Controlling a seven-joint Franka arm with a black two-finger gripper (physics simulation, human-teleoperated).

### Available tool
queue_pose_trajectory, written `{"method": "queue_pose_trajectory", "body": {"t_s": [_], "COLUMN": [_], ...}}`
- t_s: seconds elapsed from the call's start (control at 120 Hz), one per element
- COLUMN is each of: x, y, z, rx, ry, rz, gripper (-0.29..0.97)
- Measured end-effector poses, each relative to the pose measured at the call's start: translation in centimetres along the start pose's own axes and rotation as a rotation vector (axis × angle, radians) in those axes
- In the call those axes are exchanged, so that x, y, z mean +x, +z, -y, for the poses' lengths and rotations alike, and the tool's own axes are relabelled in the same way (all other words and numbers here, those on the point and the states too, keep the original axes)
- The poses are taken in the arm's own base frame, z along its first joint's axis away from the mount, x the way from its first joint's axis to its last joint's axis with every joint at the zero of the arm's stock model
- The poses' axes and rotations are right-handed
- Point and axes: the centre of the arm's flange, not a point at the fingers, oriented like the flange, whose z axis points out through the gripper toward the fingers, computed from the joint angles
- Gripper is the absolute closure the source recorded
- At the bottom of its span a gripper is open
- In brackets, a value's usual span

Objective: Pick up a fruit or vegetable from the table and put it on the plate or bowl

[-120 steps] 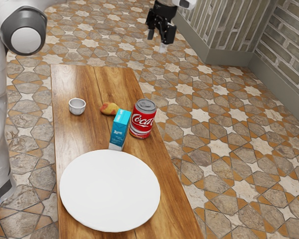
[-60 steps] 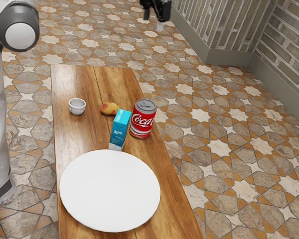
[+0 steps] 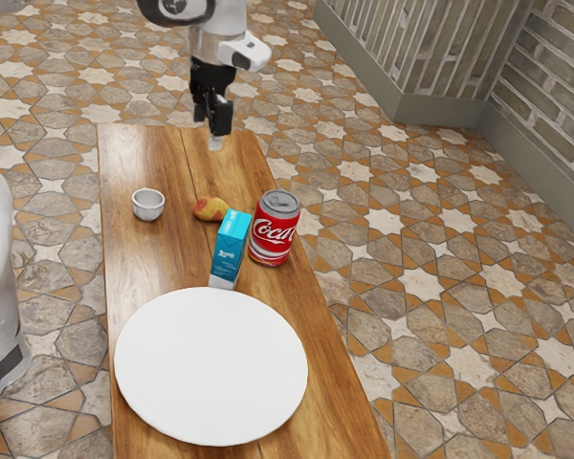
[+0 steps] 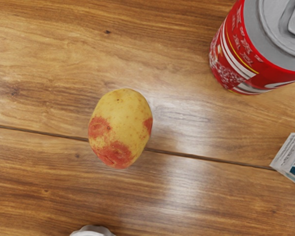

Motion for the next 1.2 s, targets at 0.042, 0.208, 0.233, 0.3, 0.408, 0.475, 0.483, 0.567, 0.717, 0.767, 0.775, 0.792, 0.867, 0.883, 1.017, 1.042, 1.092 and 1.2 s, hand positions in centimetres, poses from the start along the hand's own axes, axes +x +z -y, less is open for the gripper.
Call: {"method": "queue_pose_trajectory", "body": {"t_s": [0.042, 0.208, 0.233, 0.3, 0.408, 0.475, 0.483, 0.567, 0.717, 0.767, 0.775, 0.792, 0.867, 0.883, 1.017, 1.042, 1.092, 1.2], "x": [0.2, 0.8, 0.9, 1.2, 1.9, 2.3, 2.3, 2.5, 2.5, 2.4, 2.4, 2.4, 2.4, 2.4, 2.3, 2.2, 2.2, 2.0], "y": [1.3, 6.2, 6.7, 7.4, 8.0, 8.1, 8.1, 8.3, 9.4, 10.1, 10.2, 10.5, 11.4, 11.6, 12.5, 12.7, 13.0, 13.9], "z": [0.0, -0.1, 0.1, 1.1, 2.1, 2.1, 2.1, 2.0, 1.8, 1.8, 1.7, 1.7, 1.6, 1.6, 1.5, 1.5, 1.4, 1.3], "rx": [0.012, 0.03, 0.032, 0.035, 0.036, 0.043, 0.044, 0.051, 0.068, 0.07, 0.07, 0.071, 0.071, 0.071, 0.072, 0.071, 0.072, 0.07], "ry": [0.004, 0.016, 0.012, -0.003, 0.005, 0.027, 0.029, 0.055, 0.106, 0.121, 0.123, 0.128, 0.147, 0.151, 0.178, 0.183, 0.192, 0.212], "rz": [0.006, 0.009, 0.007, -0.012, -0.043, -0.066, -0.068, -0.082, -0.084, -0.079, -0.078, -0.076, -0.068, -0.068, -0.065, -0.065, -0.067, -0.066], "gripper": [0.0, 0.0, 0.0, 0.0, 0.0, 0.0, 0.0, 0.0, 0.0, 0.0, 0.0, 0.0, 0.0, 0.0, 0.0, 0.0, 0.0, 0.0]}}
